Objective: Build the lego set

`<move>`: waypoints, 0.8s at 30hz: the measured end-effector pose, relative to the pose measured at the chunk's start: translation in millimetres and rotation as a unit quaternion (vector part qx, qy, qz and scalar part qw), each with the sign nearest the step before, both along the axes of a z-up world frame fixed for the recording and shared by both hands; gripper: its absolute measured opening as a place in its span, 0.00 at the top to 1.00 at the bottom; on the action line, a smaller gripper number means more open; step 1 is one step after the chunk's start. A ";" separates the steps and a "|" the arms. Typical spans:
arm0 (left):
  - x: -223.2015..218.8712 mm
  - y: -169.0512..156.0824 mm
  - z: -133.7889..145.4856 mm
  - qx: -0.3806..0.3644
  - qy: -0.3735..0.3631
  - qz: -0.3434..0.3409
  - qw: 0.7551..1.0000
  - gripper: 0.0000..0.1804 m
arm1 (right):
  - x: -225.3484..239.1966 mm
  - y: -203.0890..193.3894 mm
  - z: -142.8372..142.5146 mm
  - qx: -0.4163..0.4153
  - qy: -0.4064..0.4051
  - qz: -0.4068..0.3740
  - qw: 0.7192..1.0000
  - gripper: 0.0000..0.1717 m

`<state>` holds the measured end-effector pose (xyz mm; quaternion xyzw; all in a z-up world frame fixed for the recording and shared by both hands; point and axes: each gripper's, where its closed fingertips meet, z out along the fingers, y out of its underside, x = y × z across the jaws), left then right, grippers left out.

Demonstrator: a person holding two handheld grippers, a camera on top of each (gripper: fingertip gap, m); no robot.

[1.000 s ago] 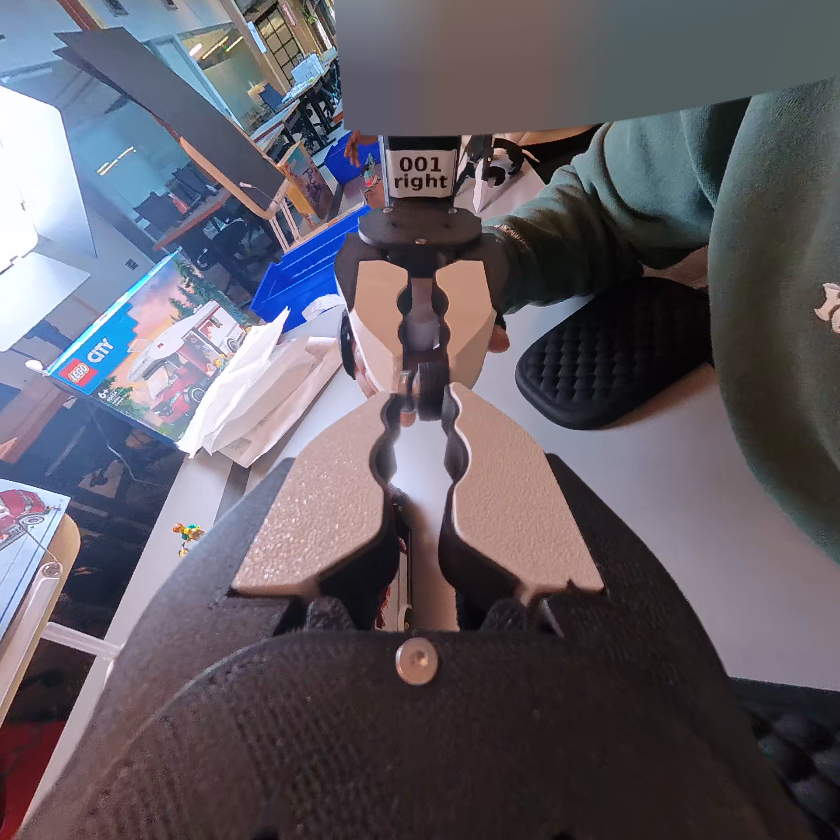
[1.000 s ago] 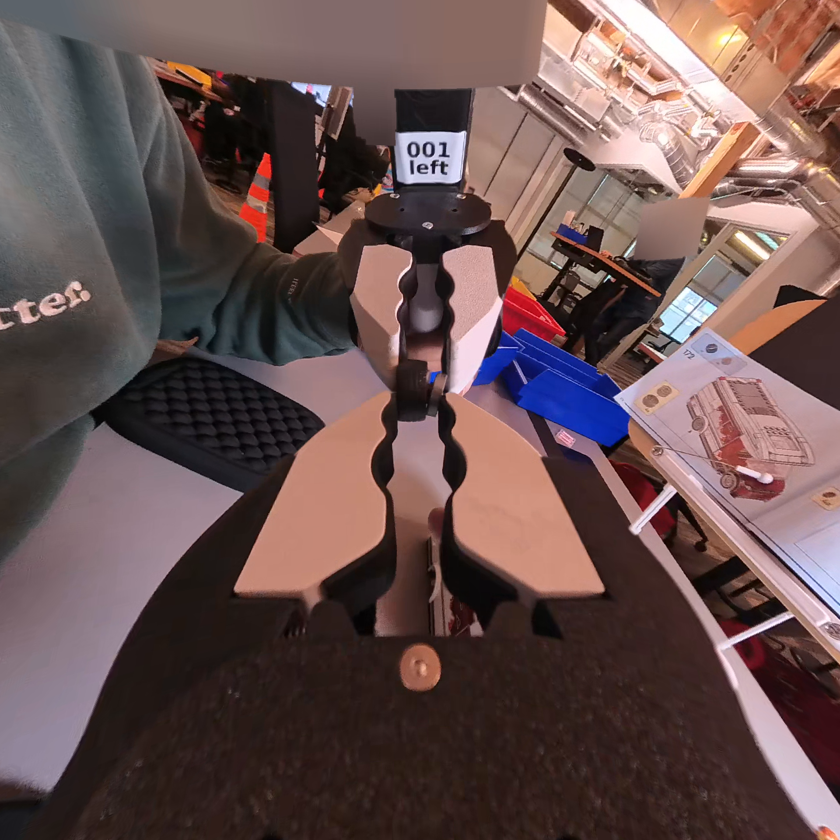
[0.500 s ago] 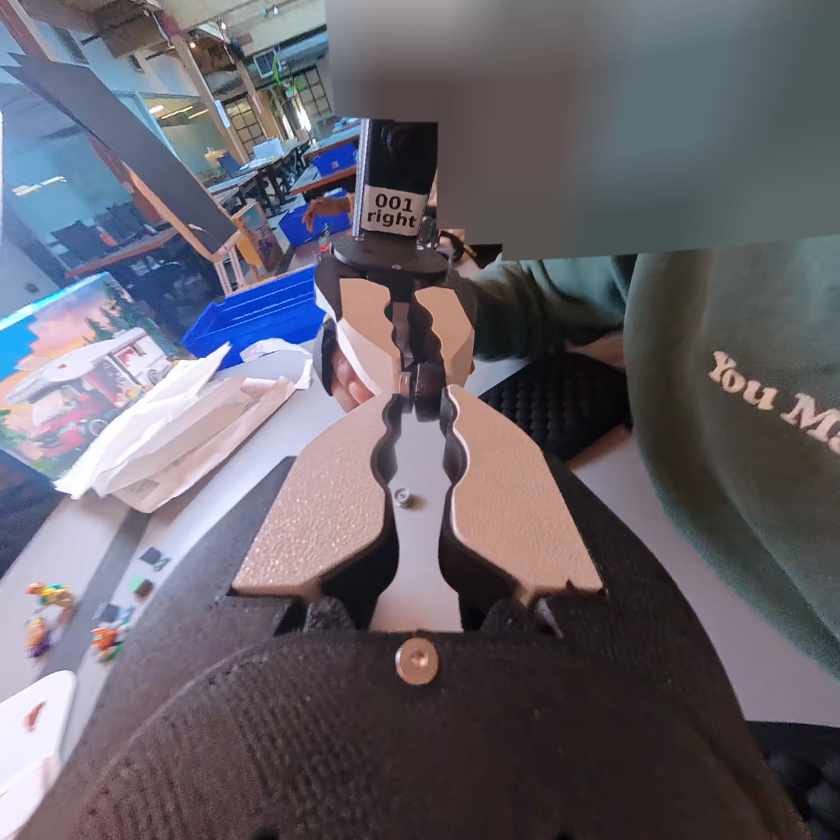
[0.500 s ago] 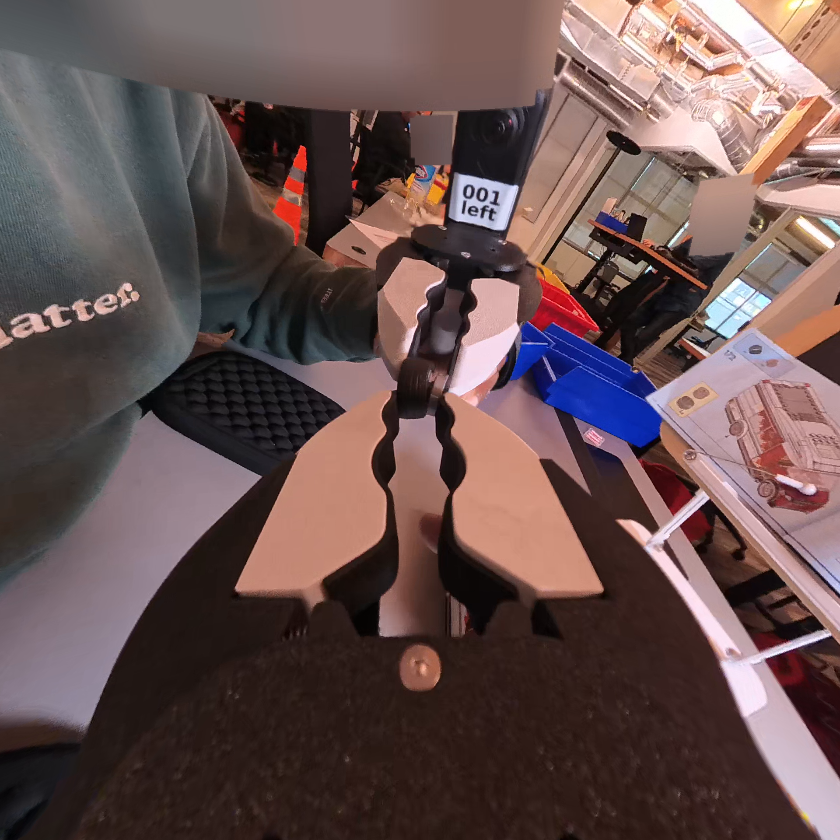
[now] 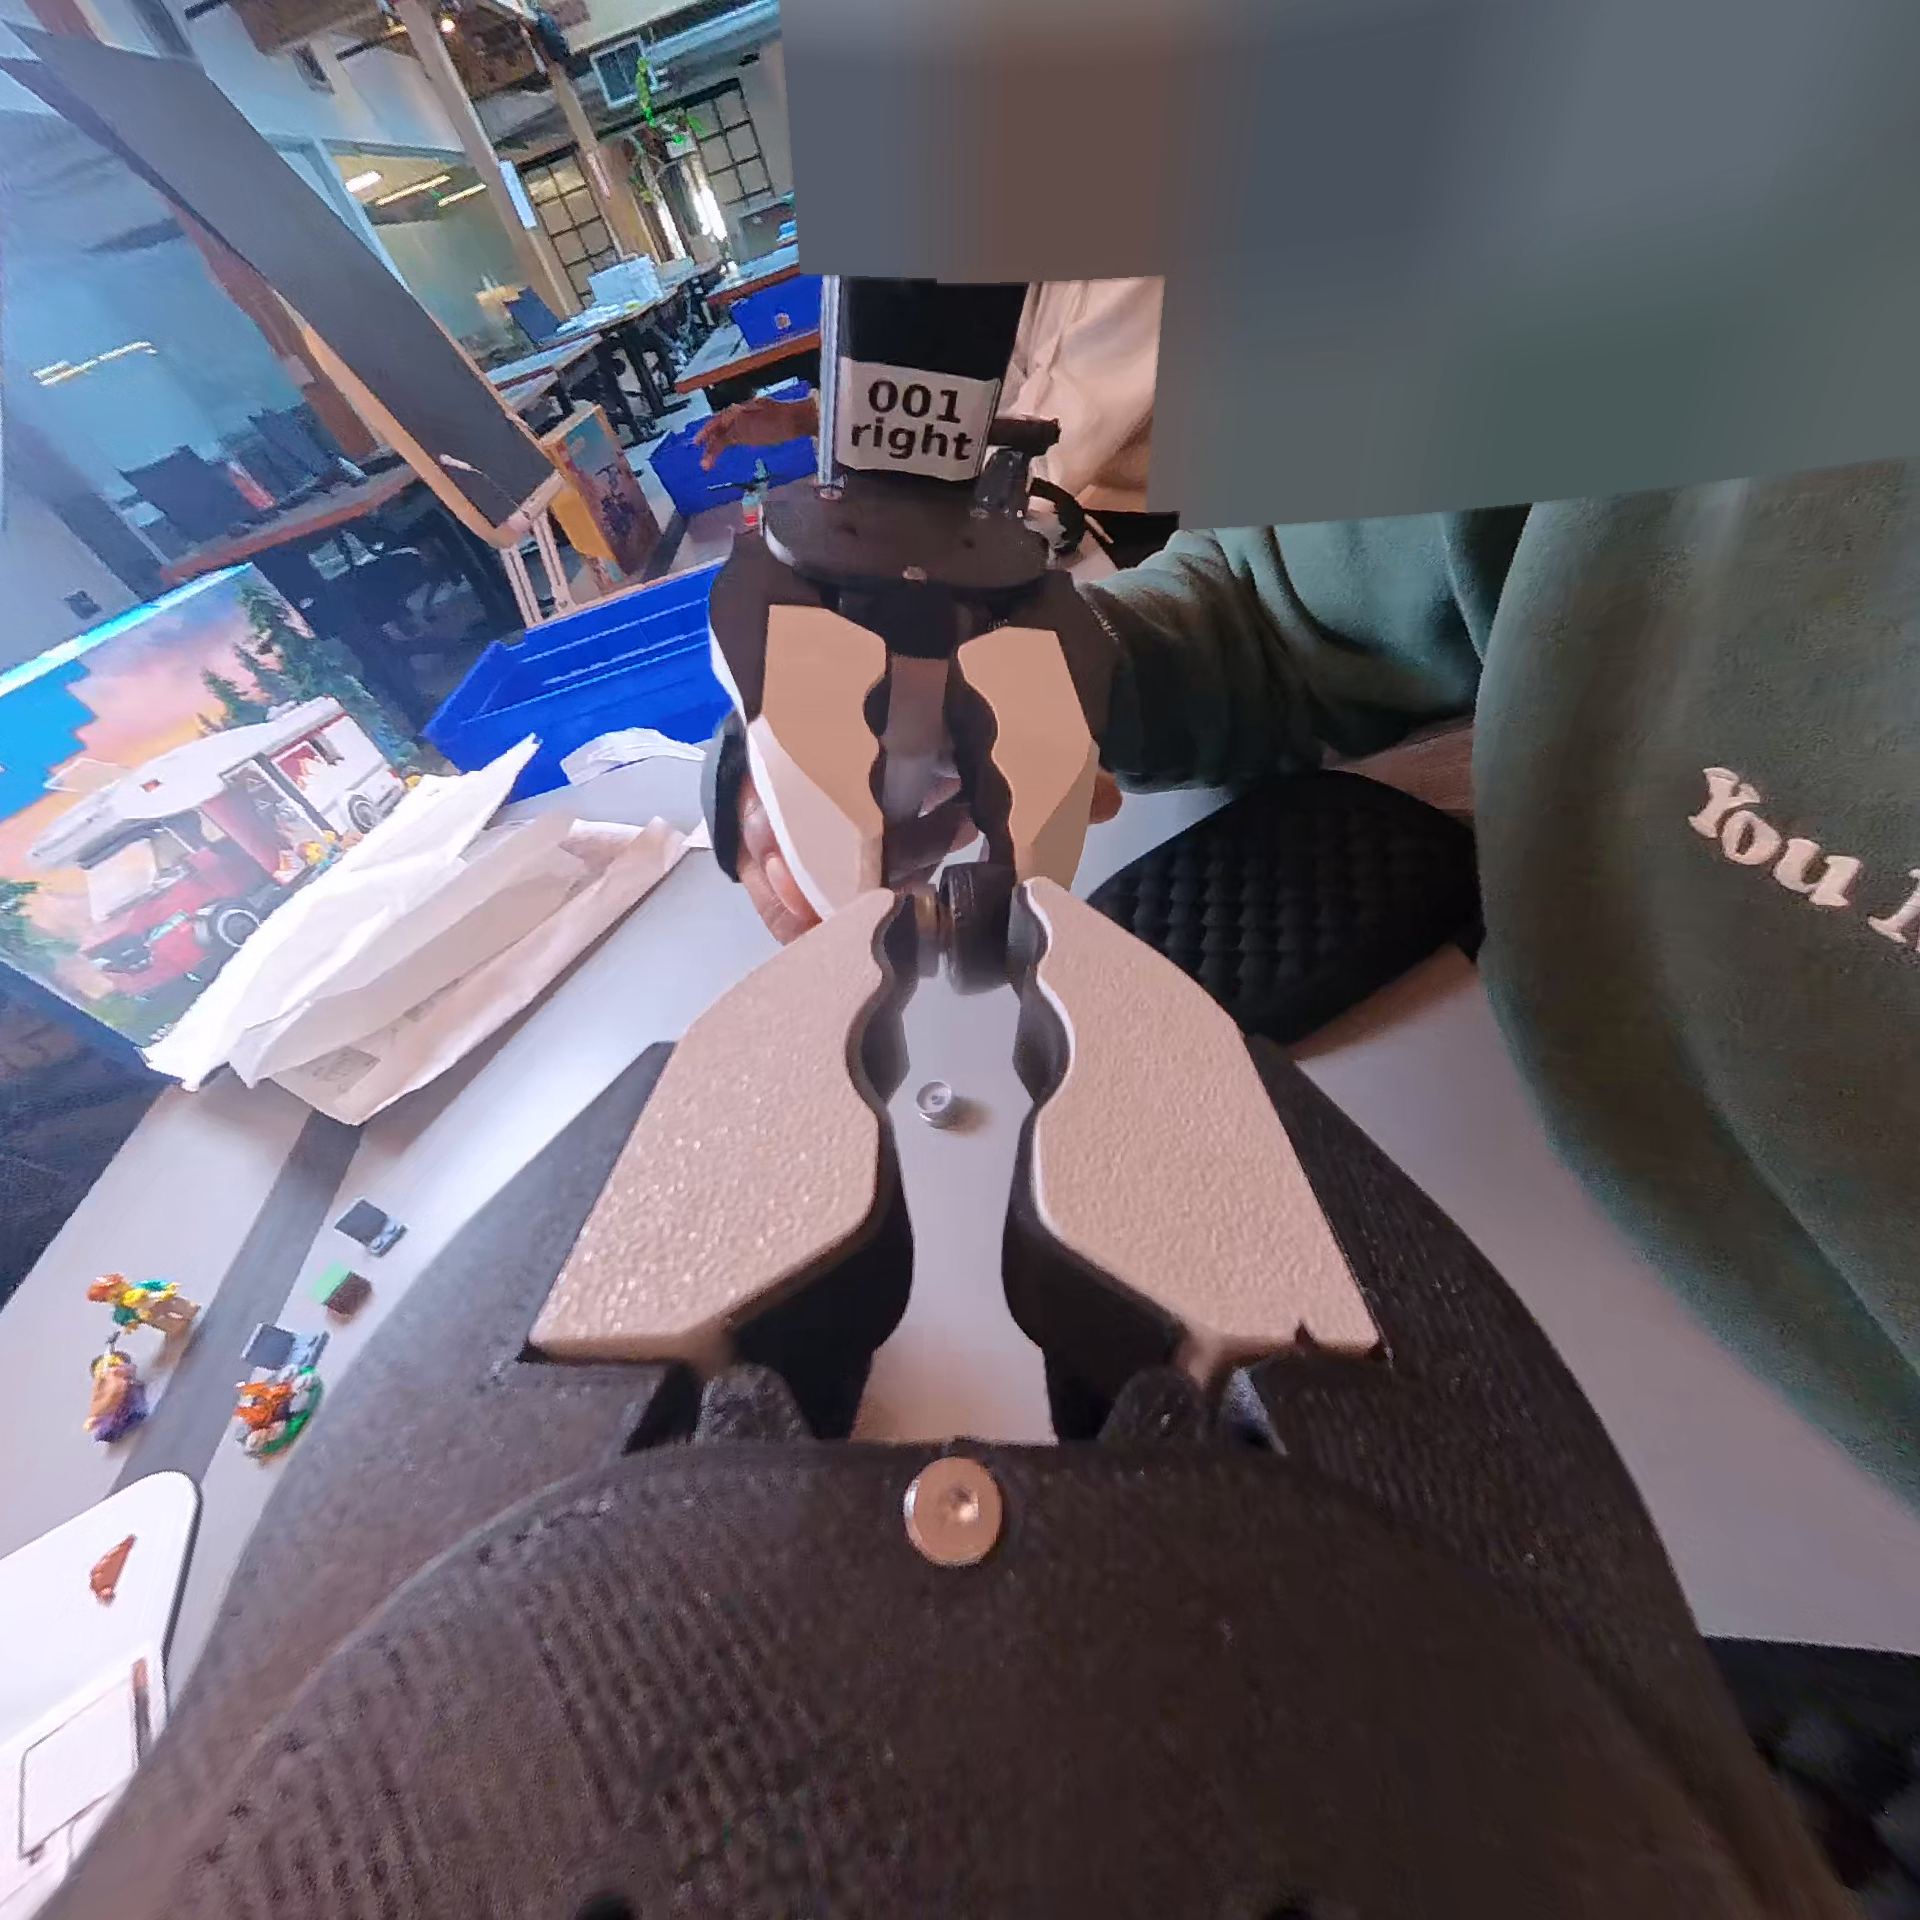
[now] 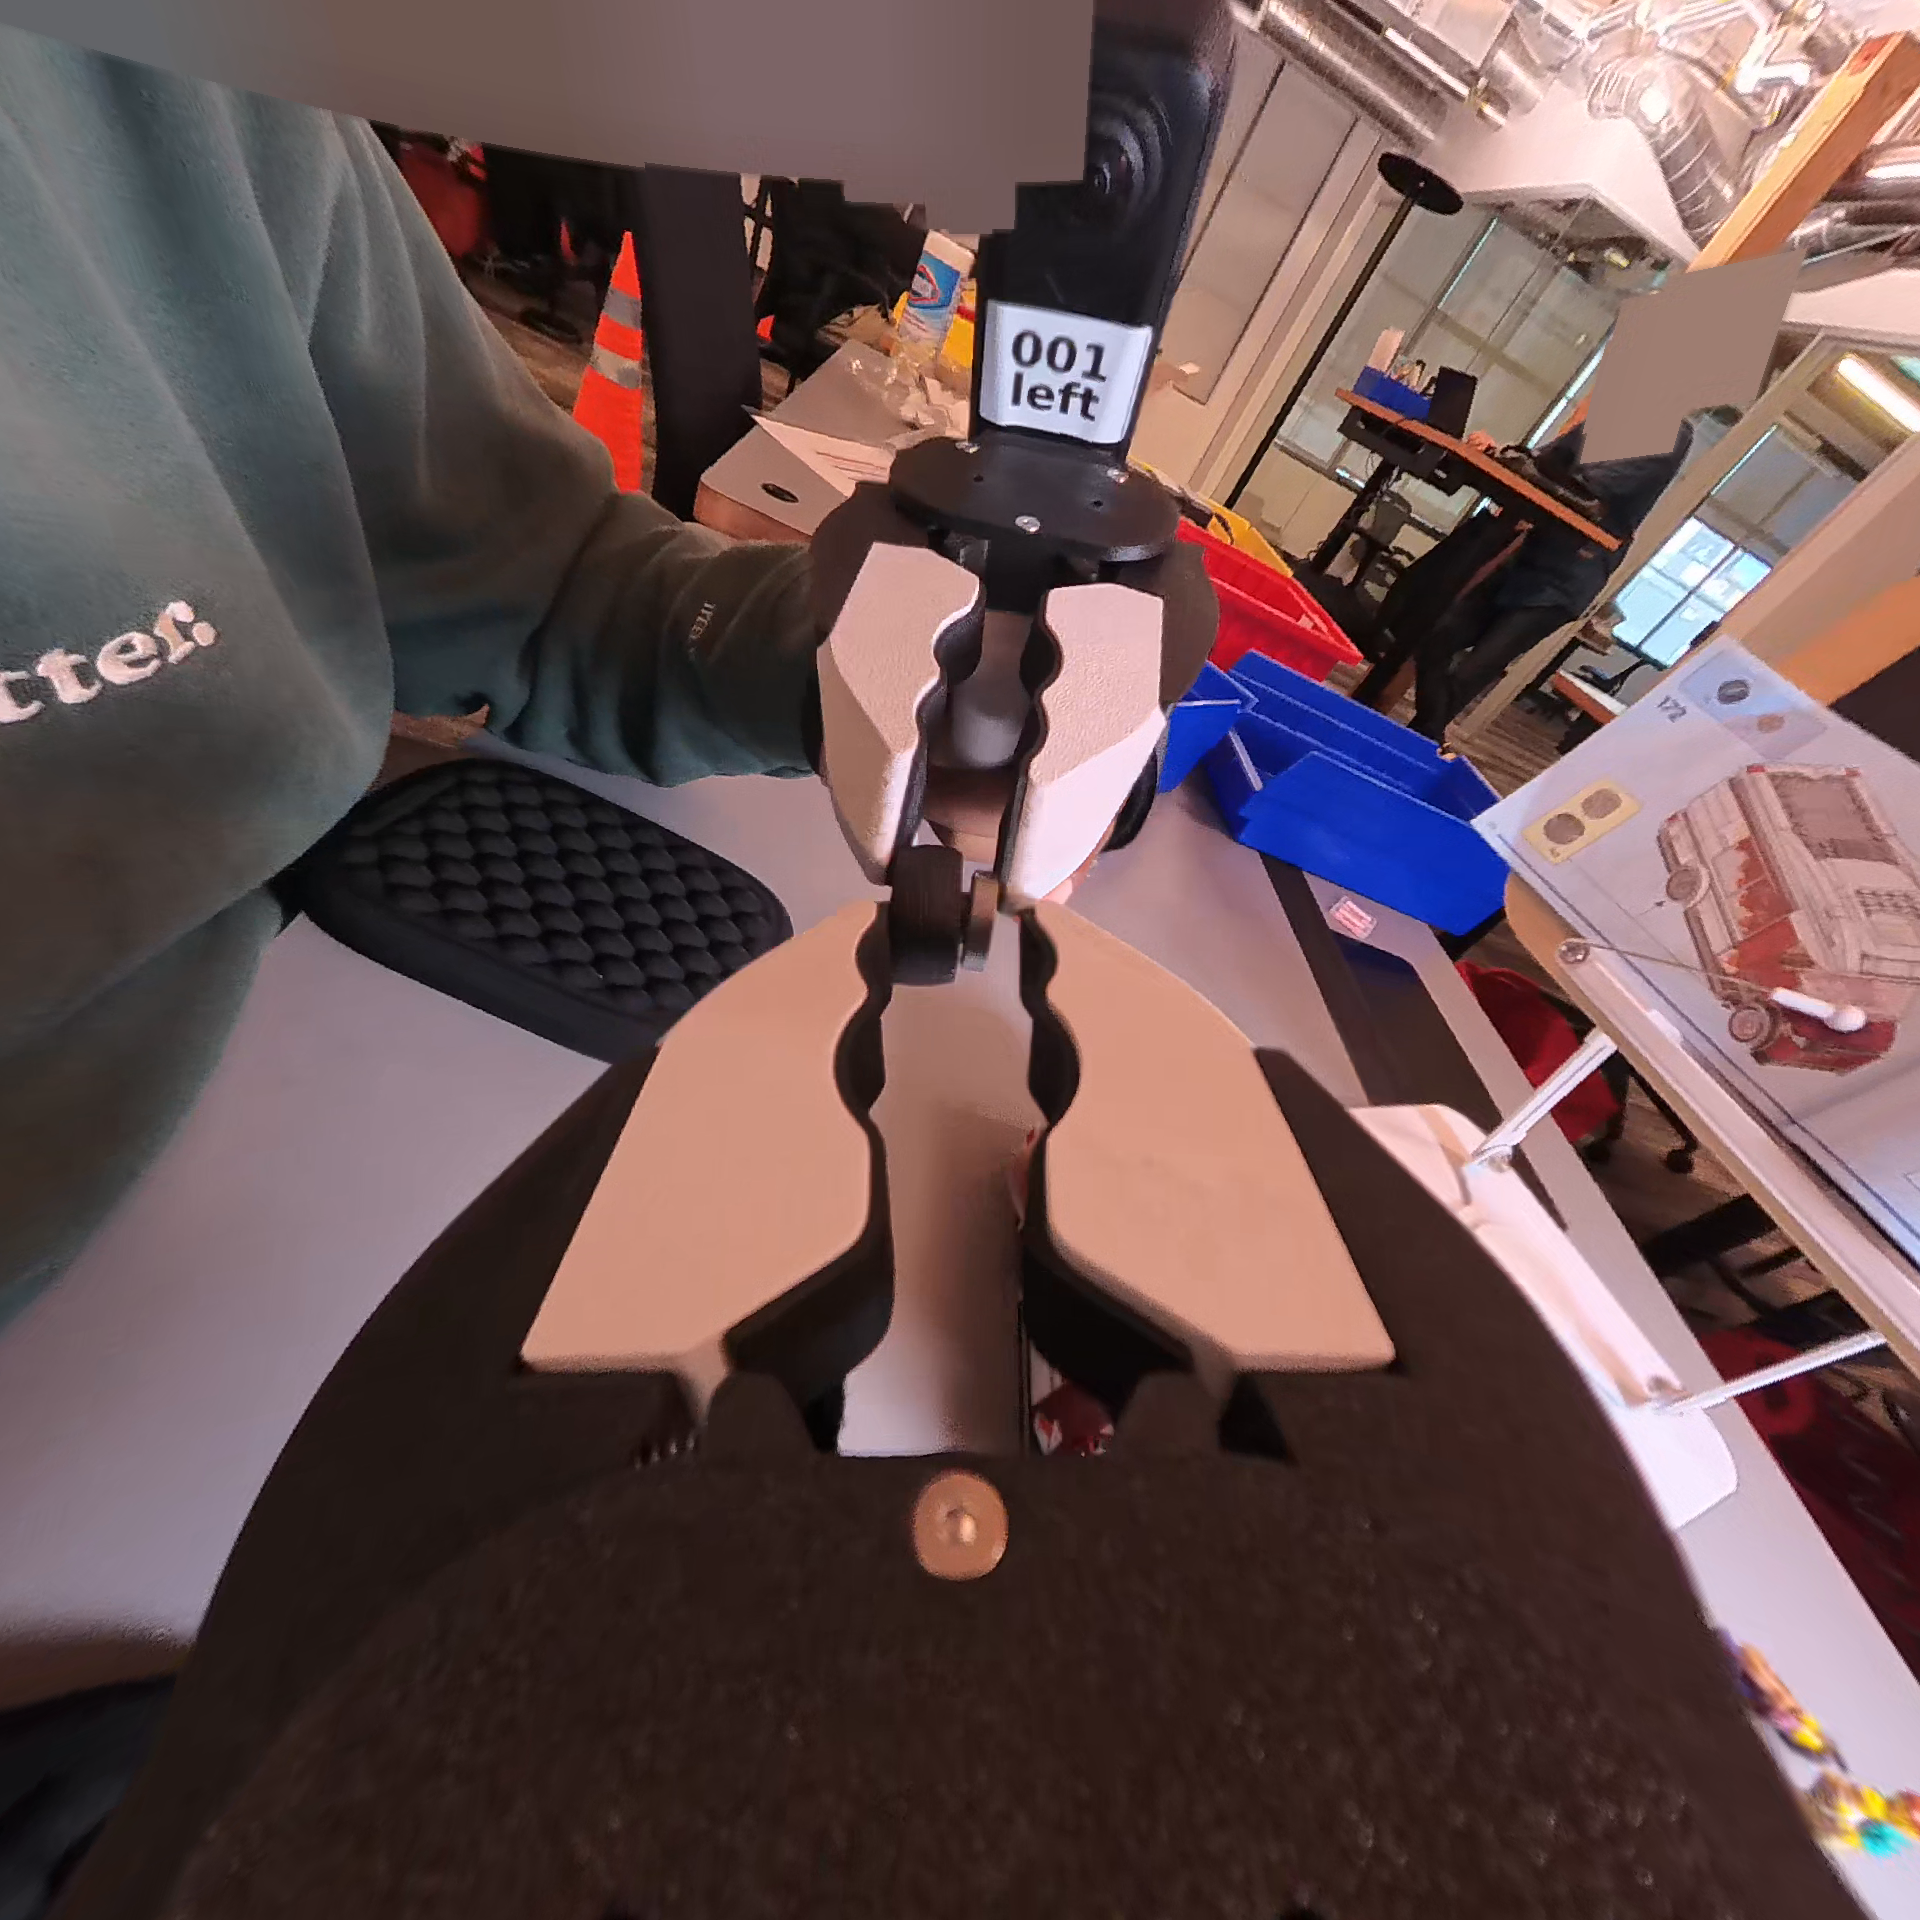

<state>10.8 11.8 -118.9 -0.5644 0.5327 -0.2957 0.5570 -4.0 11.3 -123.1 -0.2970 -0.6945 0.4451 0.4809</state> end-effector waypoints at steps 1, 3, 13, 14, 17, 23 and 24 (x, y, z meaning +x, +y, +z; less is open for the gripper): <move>1.1 -0.9 2.0 0.005 -0.006 0.000 1.000 0.90 | 0.6 -1.2 2.0 -0.001 0.005 0.002 1.000 0.87; 2.6 -3.1 6.0 0.022 -0.012 0.001 1.000 0.91 | 2.5 -3.7 5.0 -0.012 0.006 0.010 1.000 0.88; 7.8 -23.9 20.5 0.014 -0.053 -0.057 0.997 0.93 | 9.4 -23.4 18.7 0.002 0.030 0.041 0.999 0.93; 8.5 -26.0 20.4 0.007 -0.058 -0.065 0.996 0.93 | 10.0 -25.2 18.7 -0.002 0.027 0.046 0.999 0.94; 8.7 -26.9 22.2 -0.016 -0.083 -0.081 0.993 0.93 | 10.3 -24.1 20.2 -0.007 0.024 0.044 0.999 0.94; -2.4 1.0 21.9 -0.073 -0.129 -0.039 0.988 0.91 | -1.1 5.1 17.1 -0.061 0.027 -0.016 0.998 0.93; -3.4 3.5 21.6 -0.071 -0.129 -0.030 0.989 0.91 | -1.3 7.0 18.2 -0.076 0.030 -0.015 0.997 0.93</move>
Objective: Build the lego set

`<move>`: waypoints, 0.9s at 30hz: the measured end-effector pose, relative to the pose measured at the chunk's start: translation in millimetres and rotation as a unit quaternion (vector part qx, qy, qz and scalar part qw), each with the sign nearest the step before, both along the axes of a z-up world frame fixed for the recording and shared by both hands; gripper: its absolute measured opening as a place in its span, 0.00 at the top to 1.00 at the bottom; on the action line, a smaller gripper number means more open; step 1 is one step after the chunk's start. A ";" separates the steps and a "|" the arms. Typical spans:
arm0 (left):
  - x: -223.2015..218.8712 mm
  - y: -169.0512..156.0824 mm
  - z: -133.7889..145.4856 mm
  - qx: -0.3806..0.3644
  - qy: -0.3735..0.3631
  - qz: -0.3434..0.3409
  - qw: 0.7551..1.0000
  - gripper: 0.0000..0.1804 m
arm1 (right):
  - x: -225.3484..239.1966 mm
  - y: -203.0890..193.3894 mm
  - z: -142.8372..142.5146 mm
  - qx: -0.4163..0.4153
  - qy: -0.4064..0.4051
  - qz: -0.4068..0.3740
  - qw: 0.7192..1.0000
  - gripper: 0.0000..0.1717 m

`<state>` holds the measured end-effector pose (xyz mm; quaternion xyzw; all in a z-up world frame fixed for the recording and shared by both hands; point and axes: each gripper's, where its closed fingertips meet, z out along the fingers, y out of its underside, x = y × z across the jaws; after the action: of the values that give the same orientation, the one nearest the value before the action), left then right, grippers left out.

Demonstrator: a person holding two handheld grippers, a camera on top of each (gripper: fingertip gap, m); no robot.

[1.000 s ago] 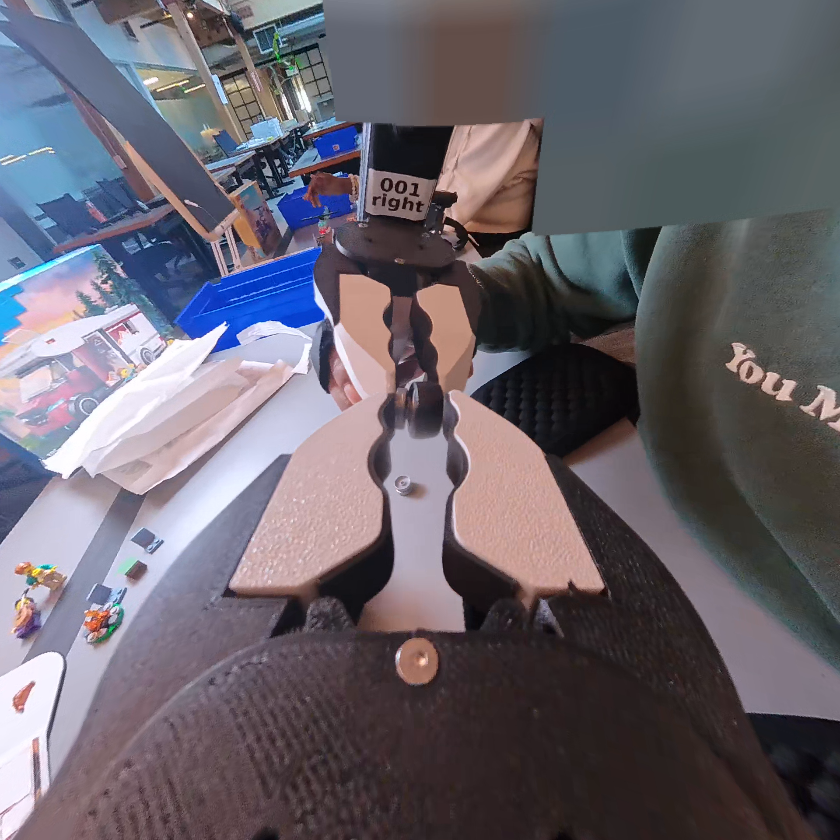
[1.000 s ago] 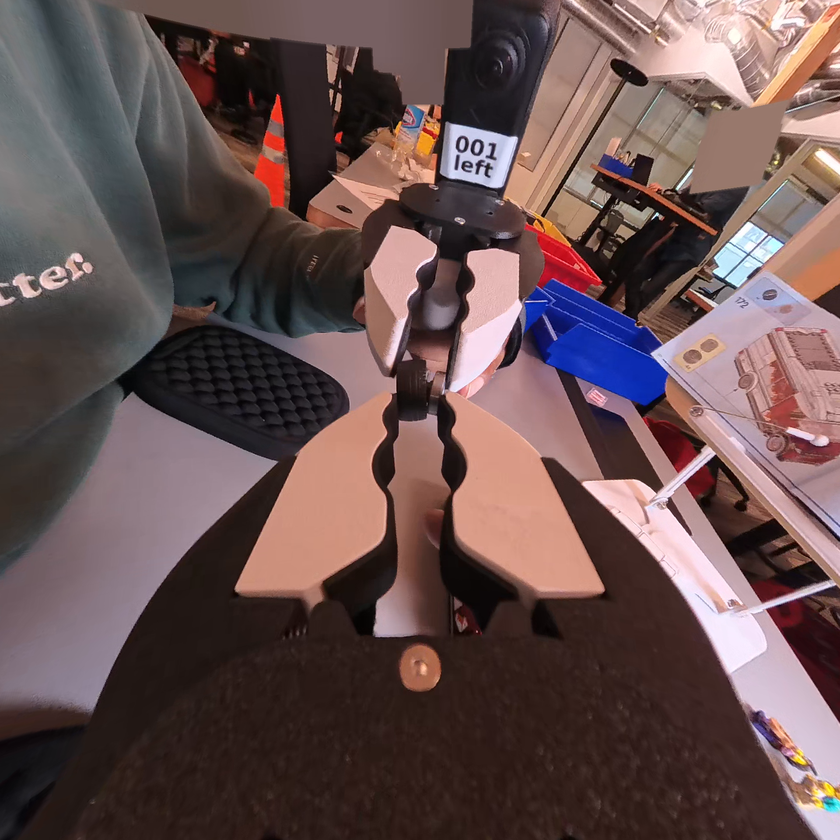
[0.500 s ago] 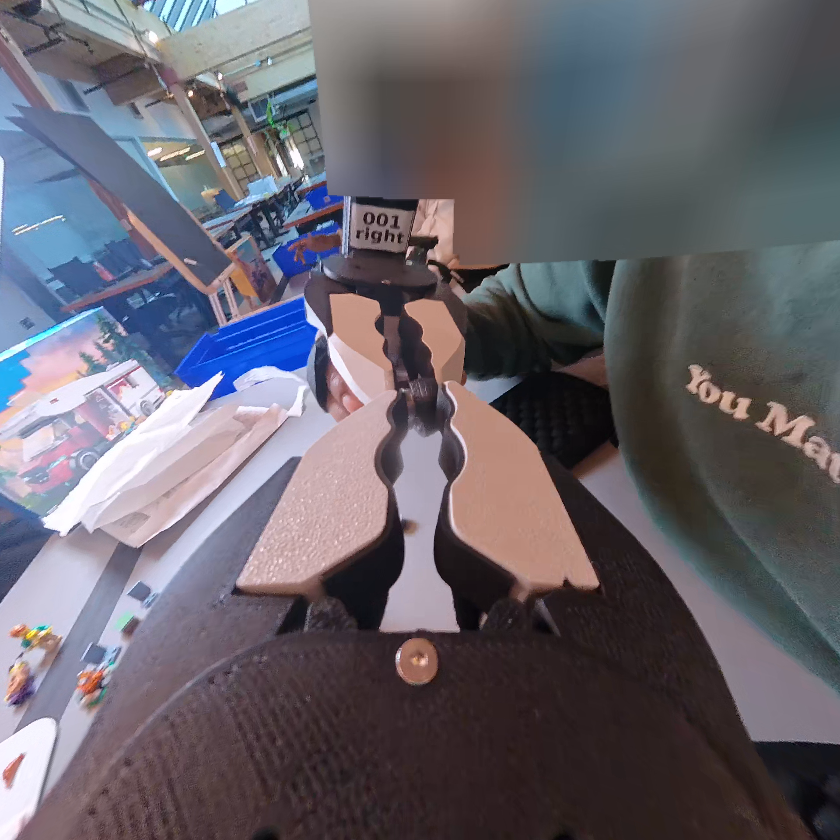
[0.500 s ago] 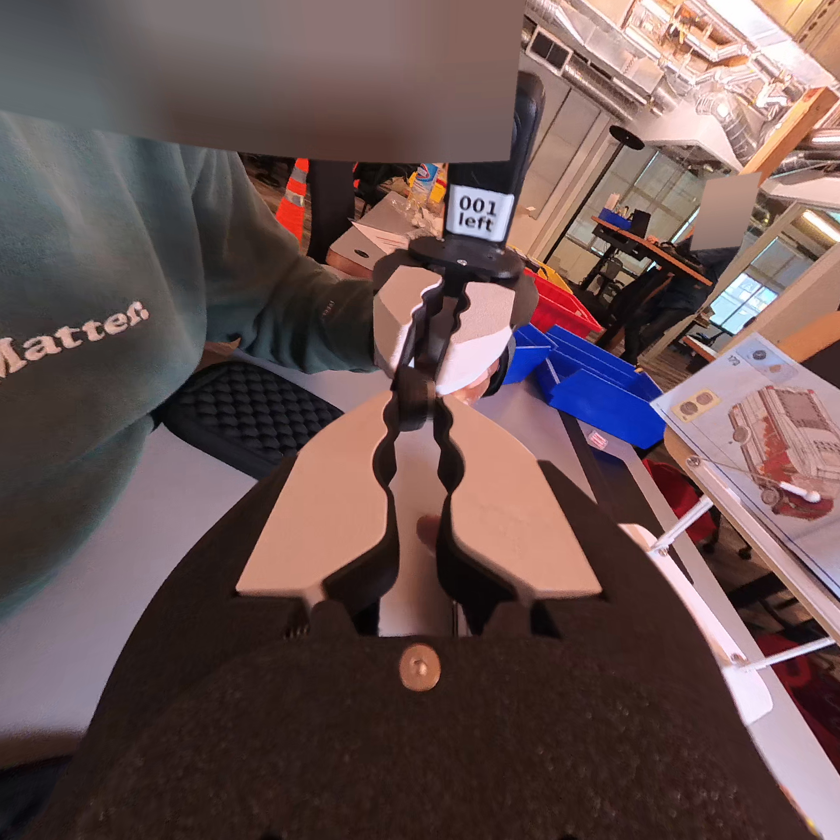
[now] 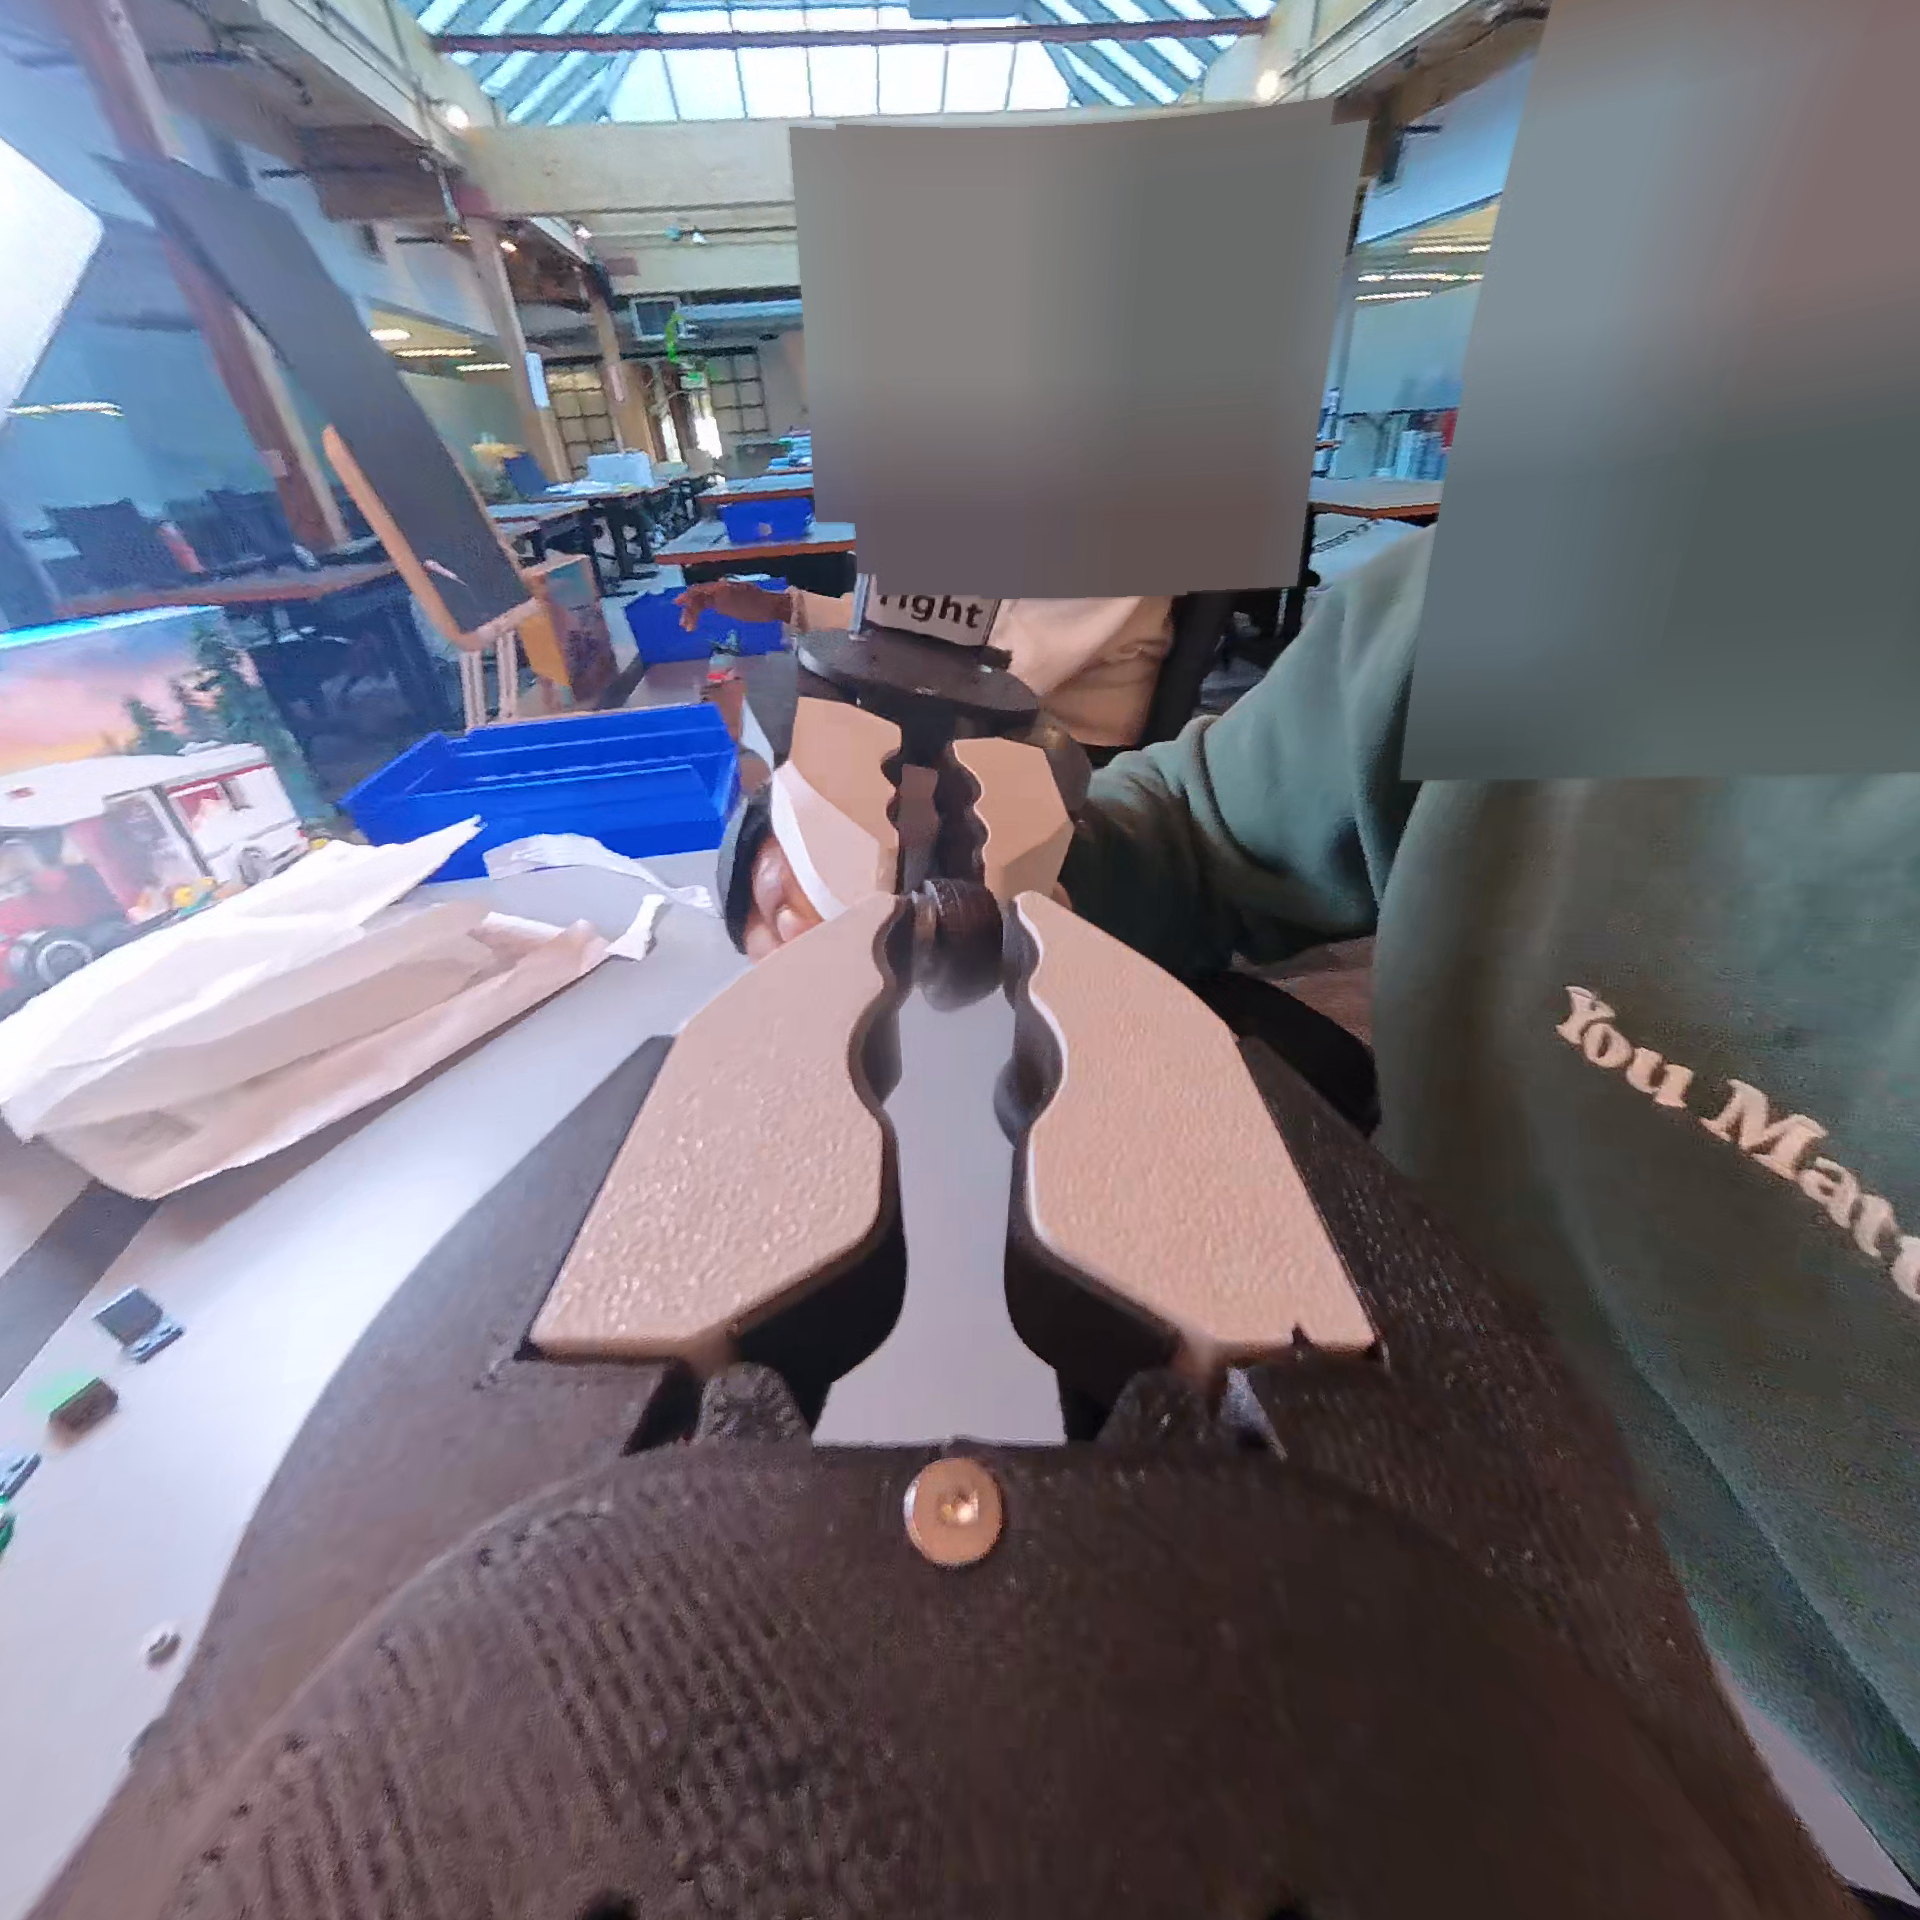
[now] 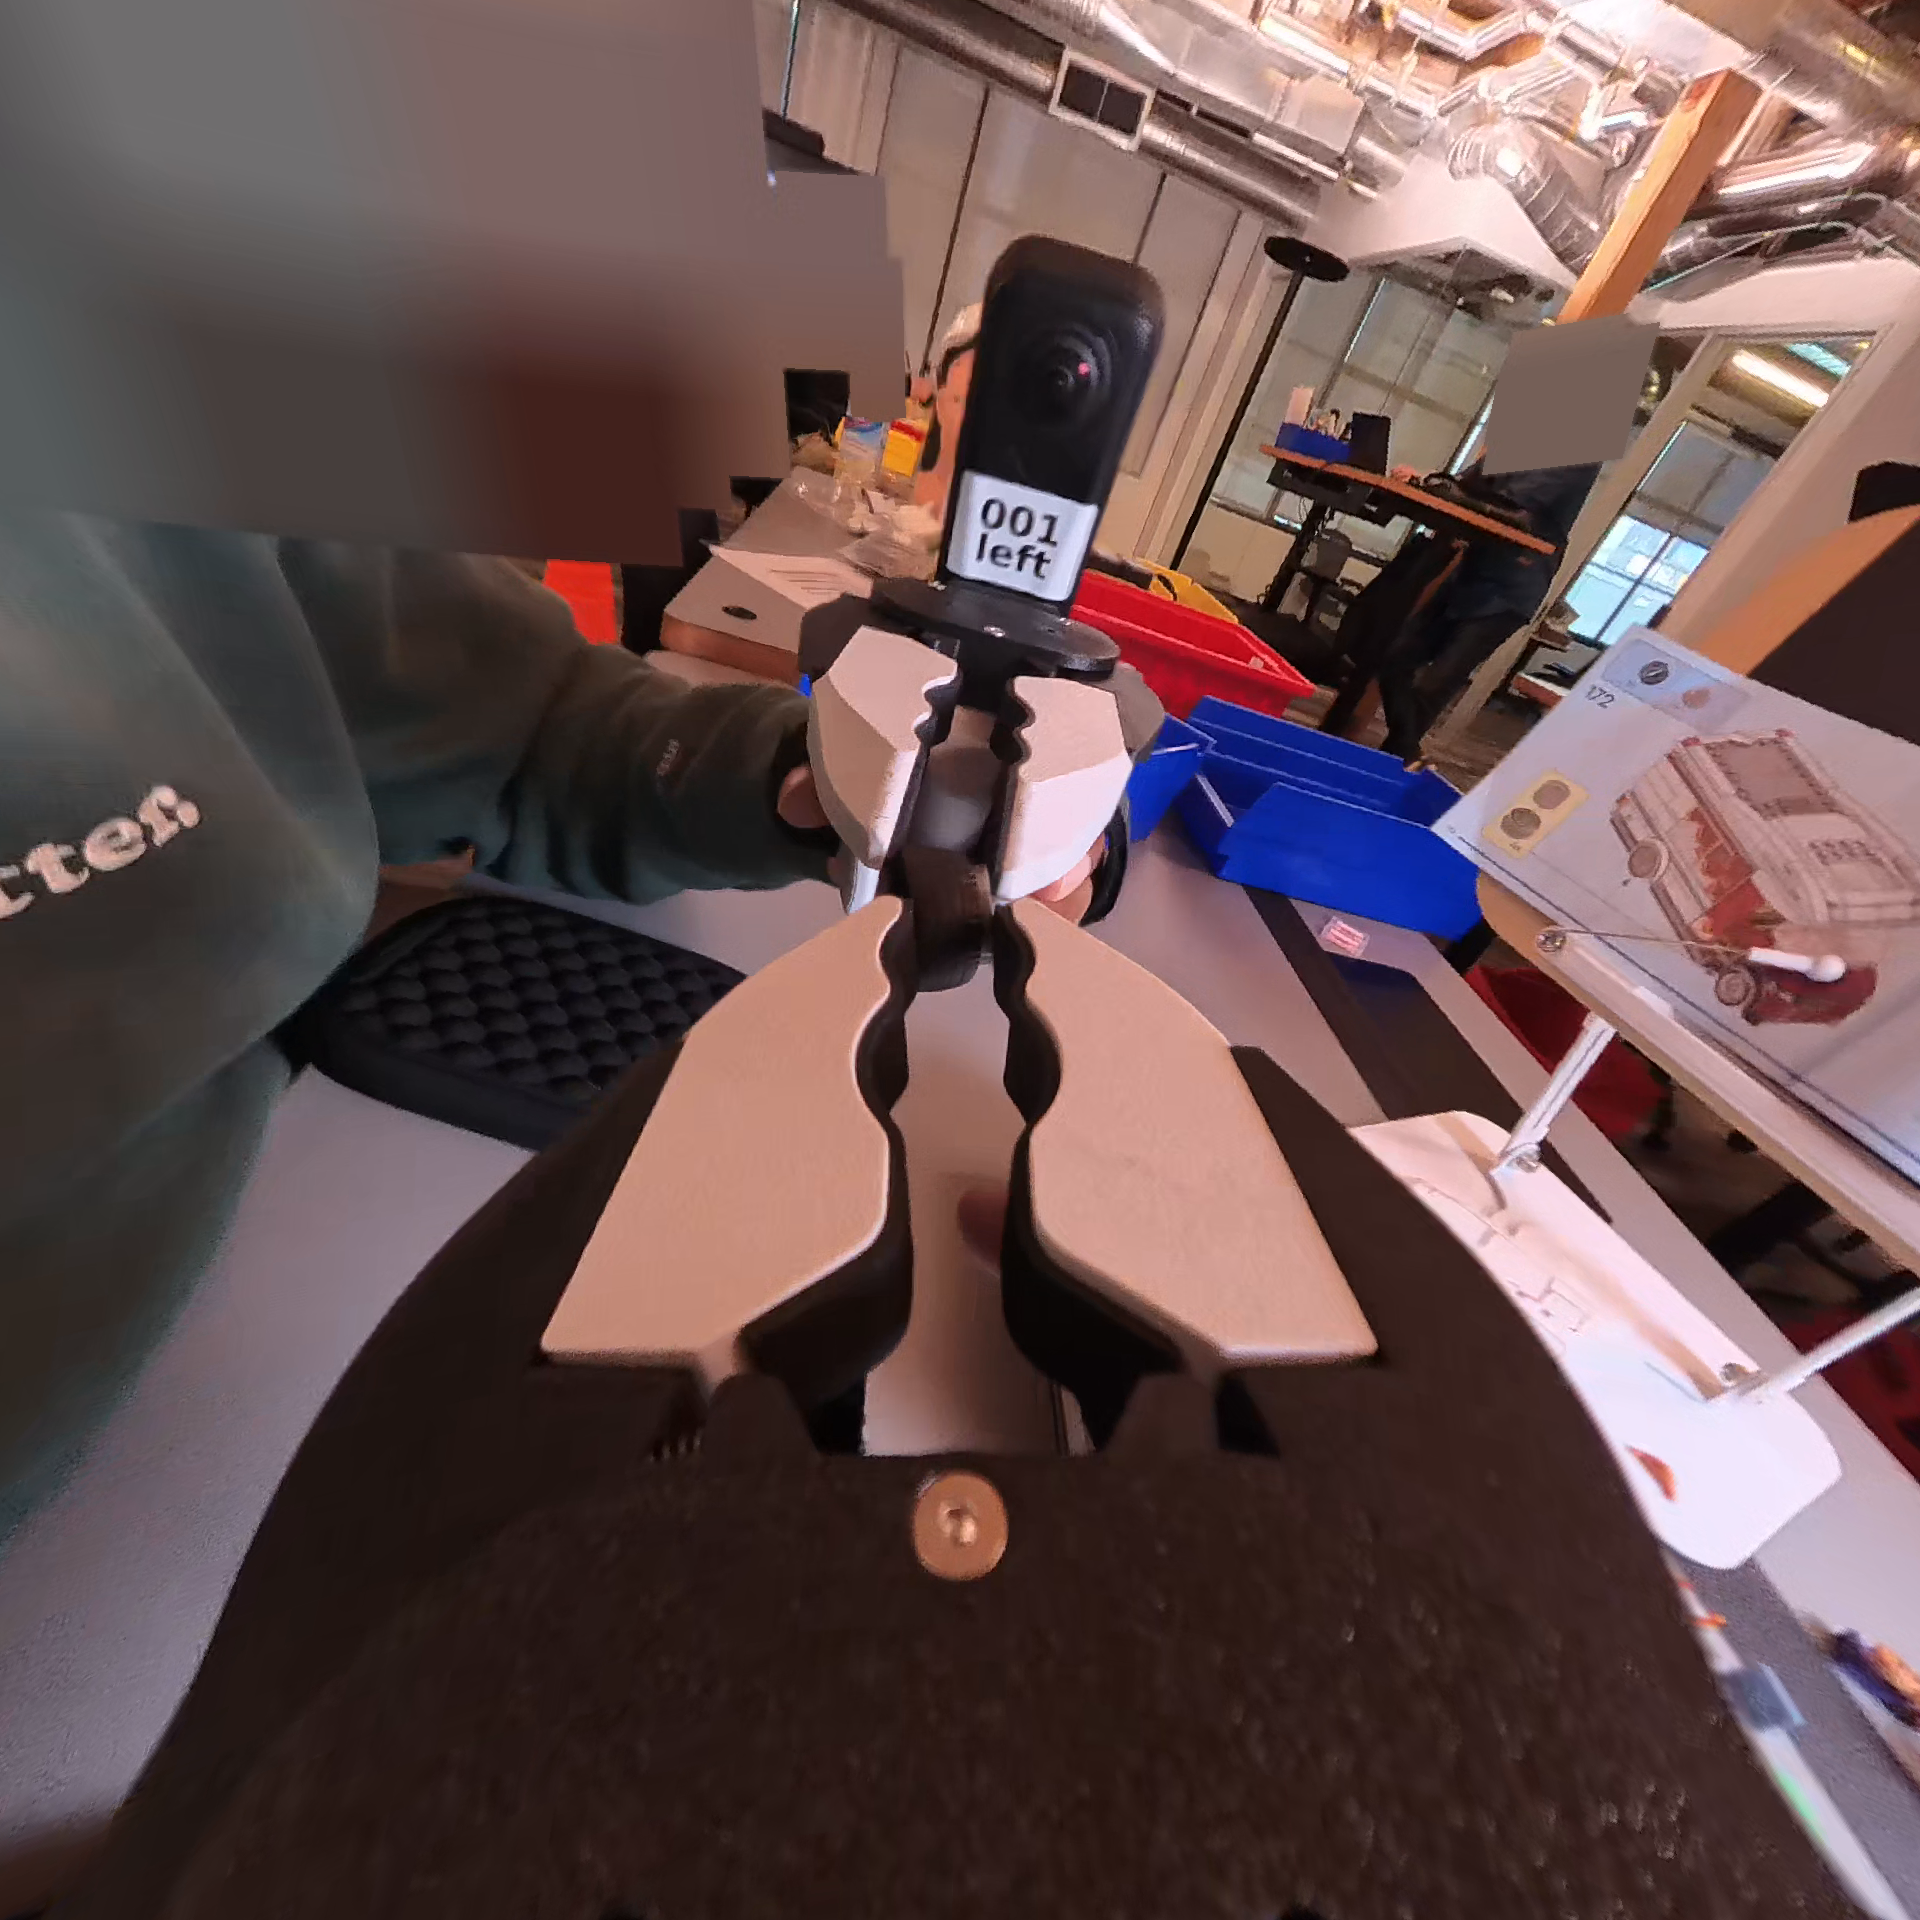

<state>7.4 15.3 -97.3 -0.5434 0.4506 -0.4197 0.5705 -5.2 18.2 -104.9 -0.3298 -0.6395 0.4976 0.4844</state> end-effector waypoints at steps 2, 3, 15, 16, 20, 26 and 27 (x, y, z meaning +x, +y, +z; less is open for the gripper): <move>-1.1 1.7 2.3 0.009 -0.001 0.010 1.000 0.90 | 1.3 1.9 4.6 -0.034 0.009 0.011 0.999 0.93; -1.9 3.4 1.4 0.011 0.006 0.018 1.000 0.90 | 1.7 3.0 6.8 -0.052 0.010 0.015 0.998 0.92; -2.1 1.4 0.5 0.004 -0.009 0.001 1.000 0.91 | 6.3 -7.4 7.8 -0.115 -0.002 0.077 0.990 0.84; -2.4 0.5 0.6 -0.002 -0.013 -0.006 1.000 0.91 | 6.6 -8.9 7.4 -0.114 -0.007 0.082 0.990 0.83; 2.8 -3.1 -3.4 -0.008 -0.017 -0.023 1.000 0.99 | 3.6 -4.3 3.4 -0.105 -0.014 0.063 0.992 0.86; -5.3 13.0 -0.7 -0.021 -0.018 0.033 0.999 0.98 | -3.5 12.7 5.8 -0.070 0.010 -0.013 0.997 0.86; -7.1 15.9 0.8 -0.032 -0.025 0.039 0.998 0.95 | -4.2 17.3 7.3 -0.041 0.023 -0.041 0.998 0.86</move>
<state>0.3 31.2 -96.4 -0.5680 0.4005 -0.4248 0.5801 -9.5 35.5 -97.6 -0.3634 -0.5931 0.5106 0.5055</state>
